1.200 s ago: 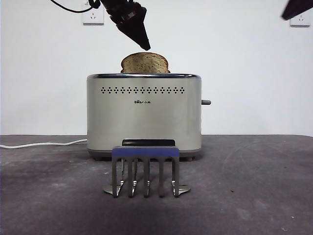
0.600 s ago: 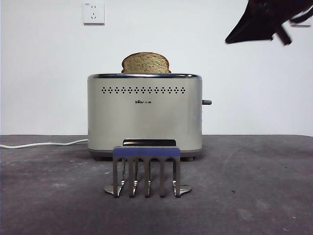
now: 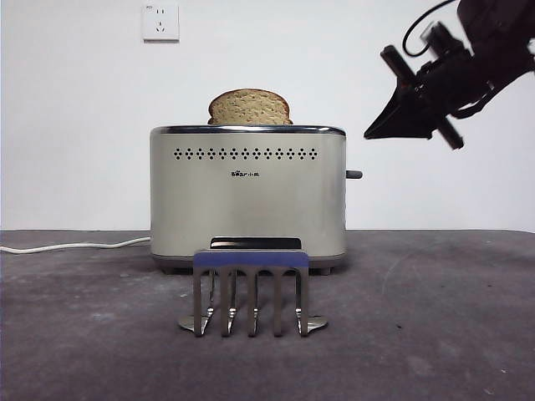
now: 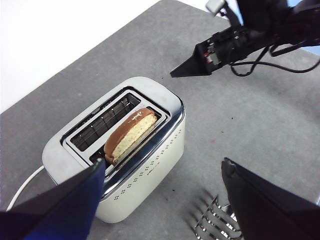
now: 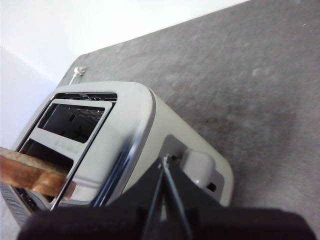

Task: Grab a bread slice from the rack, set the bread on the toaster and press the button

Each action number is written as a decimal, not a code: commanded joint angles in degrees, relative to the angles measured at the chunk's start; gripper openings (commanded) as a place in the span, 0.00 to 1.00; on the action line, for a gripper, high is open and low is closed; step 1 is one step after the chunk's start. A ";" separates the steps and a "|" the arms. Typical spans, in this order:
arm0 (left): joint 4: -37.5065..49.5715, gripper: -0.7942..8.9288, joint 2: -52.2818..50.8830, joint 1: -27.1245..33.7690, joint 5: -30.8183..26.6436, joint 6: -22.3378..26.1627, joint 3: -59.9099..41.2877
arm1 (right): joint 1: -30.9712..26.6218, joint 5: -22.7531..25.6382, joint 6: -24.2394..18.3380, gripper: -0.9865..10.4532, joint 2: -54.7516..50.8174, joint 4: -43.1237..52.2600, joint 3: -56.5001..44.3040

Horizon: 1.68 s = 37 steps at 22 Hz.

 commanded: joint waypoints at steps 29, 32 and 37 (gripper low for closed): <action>-2.01 0.48 -0.13 -0.13 0.07 -0.59 -0.17 | 1.55 0.63 -3.19 0.08 16.70 -4.79 1.92; -2.01 0.48 -0.13 -0.13 0.02 -0.59 -0.17 | 1.53 0.63 -3.19 0.08 16.70 -4.94 1.92; -2.01 0.48 -0.13 -0.13 0.00 -0.59 -0.17 | 1.53 0.63 -3.21 0.08 16.70 -4.94 1.92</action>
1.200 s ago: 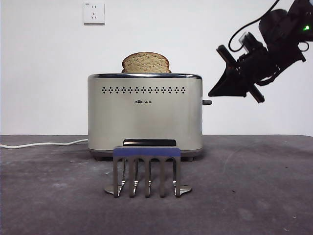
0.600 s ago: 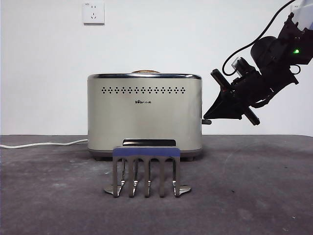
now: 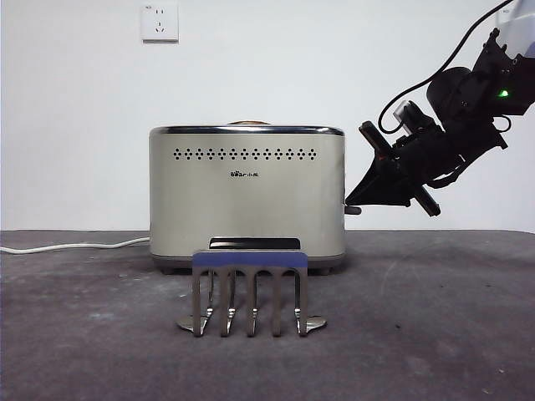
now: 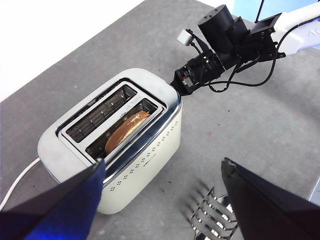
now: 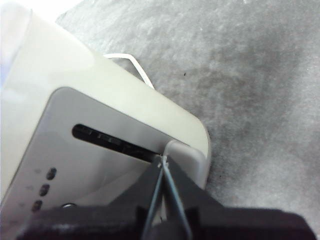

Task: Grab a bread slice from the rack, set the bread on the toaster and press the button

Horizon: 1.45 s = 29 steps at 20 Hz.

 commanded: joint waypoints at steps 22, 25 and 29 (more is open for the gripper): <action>-1.75 0.47 0.07 -0.11 -0.04 -0.59 -0.17 | 0.04 1.25 -2.82 0.08 -26.32 -12.48 -1.66; -3.54 0.47 0.07 -0.13 0.02 -0.59 -0.17 | 0.55 1.31 -10.45 0.08 -36.17 -28.24 -1.66; -5.92 0.47 0.07 -0.13 0.15 -0.59 -0.17 | 1.33 1.49 -18.43 0.08 -44.24 -46.62 -1.66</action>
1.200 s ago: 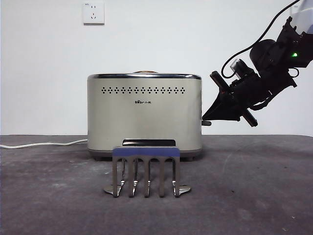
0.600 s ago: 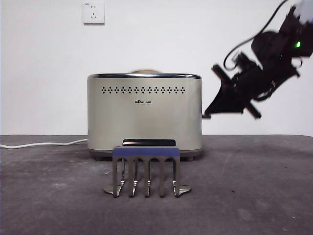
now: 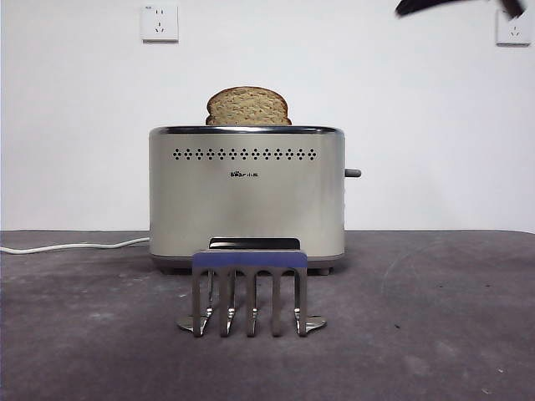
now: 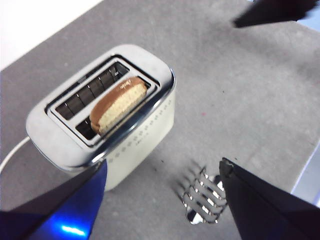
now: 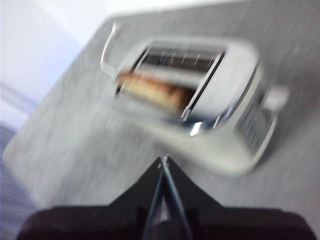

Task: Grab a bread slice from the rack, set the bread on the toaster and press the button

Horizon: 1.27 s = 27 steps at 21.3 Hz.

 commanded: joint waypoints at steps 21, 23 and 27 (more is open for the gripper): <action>-6.54 0.08 0.07 -0.11 1.31 -0.35 -0.17 | 0.13 0.15 -13.00 0.09 -9.70 -26.64 -0.48; -6.43 0.08 0.07 -0.11 1.29 -0.33 -0.17 | 0.09 0.20 -13.00 0.09 -9.70 -26.64 -0.48; -6.43 0.08 0.07 -0.11 1.29 -0.33 -0.17 | 0.07 0.17 -13.00 0.09 -9.70 -26.64 -0.48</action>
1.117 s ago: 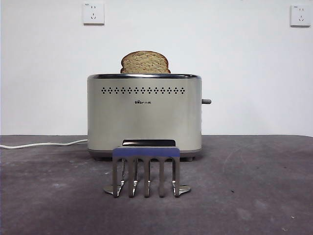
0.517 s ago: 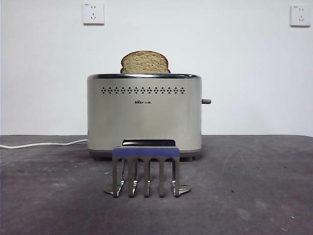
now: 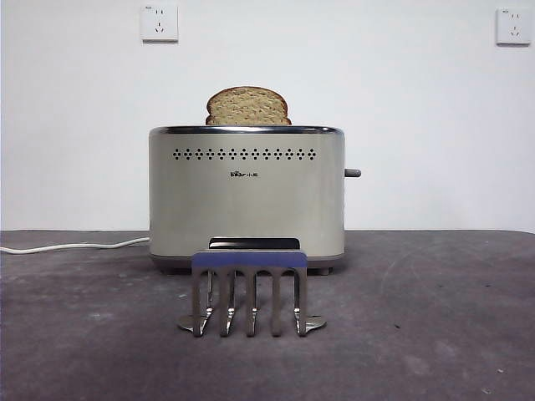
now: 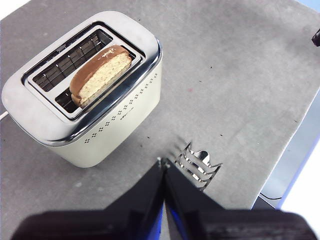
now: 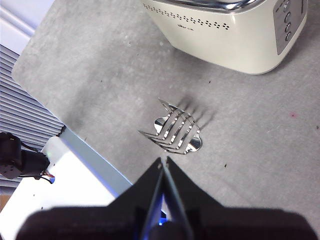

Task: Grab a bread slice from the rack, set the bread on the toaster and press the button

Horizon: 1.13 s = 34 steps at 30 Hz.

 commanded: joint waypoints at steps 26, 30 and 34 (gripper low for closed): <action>23.76 0.08 -14.29 14.82 6.12 5.90 -0.42 | -0.04 0.11 -0.87 0.09 0.02 0.31 -0.46; 27.36 0.08 -18.88 20.09 6.03 5.84 -4.04 | -0.04 0.11 -0.87 0.09 0.02 0.31 -0.46; 39.41 0.08 -27.74 24.52 5.81 5.11 -17.53 | -0.04 0.11 -0.87 0.09 0.02 0.31 -0.46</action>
